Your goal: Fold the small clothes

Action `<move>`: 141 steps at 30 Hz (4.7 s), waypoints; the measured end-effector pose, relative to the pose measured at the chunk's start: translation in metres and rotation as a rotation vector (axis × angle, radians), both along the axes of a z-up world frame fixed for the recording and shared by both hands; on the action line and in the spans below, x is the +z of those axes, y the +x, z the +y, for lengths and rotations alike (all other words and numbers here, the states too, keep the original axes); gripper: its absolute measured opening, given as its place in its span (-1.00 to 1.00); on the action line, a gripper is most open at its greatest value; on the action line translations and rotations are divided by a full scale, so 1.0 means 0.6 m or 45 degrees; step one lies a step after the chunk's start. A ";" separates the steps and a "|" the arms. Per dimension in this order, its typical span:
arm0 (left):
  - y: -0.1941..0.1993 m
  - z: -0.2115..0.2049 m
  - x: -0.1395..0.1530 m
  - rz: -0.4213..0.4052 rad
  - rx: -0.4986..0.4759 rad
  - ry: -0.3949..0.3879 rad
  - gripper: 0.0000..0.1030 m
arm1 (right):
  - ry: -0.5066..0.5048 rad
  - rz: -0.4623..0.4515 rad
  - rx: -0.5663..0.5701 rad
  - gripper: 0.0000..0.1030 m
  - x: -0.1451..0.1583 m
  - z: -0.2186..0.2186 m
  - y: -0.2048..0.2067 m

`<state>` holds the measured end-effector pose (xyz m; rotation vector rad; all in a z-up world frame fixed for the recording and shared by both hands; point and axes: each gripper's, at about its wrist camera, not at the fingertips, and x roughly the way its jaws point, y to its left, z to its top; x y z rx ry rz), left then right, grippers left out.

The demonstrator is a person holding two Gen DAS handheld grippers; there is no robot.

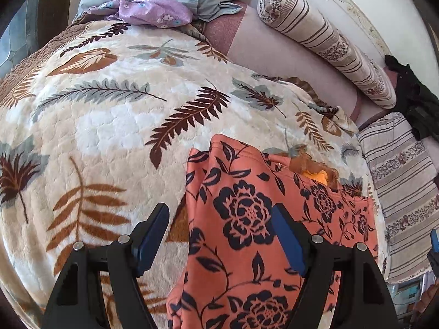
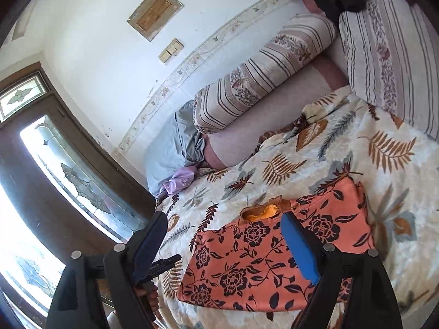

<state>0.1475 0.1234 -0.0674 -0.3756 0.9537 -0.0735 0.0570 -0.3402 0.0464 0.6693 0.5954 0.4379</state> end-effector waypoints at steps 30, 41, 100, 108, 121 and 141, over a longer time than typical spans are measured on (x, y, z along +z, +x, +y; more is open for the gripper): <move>-0.097 -0.095 0.077 -0.282 -0.082 0.242 0.60 | -0.094 0.060 -0.309 0.72 -0.067 -0.152 -0.140; -0.139 -0.197 -0.080 -0.170 -0.296 0.589 0.68 | -0.166 -0.041 -0.373 0.73 0.016 -0.151 -0.351; -0.084 -0.332 -0.019 -0.105 -0.304 0.396 0.74 | 0.442 0.591 -0.416 0.07 -0.351 -0.115 -0.031; -0.056 -0.359 -0.081 -0.021 -0.345 0.477 0.79 | 0.439 0.624 -0.436 0.09 -0.359 -0.118 -0.018; -0.044 -0.362 -0.075 -0.032 -0.445 0.369 0.82 | -0.062 0.509 -0.367 -0.78 -0.241 -0.055 0.020; -0.132 0.106 -0.027 -0.162 0.302 -0.573 0.81 | -0.569 0.308 0.464 -0.79 -0.252 0.479 0.059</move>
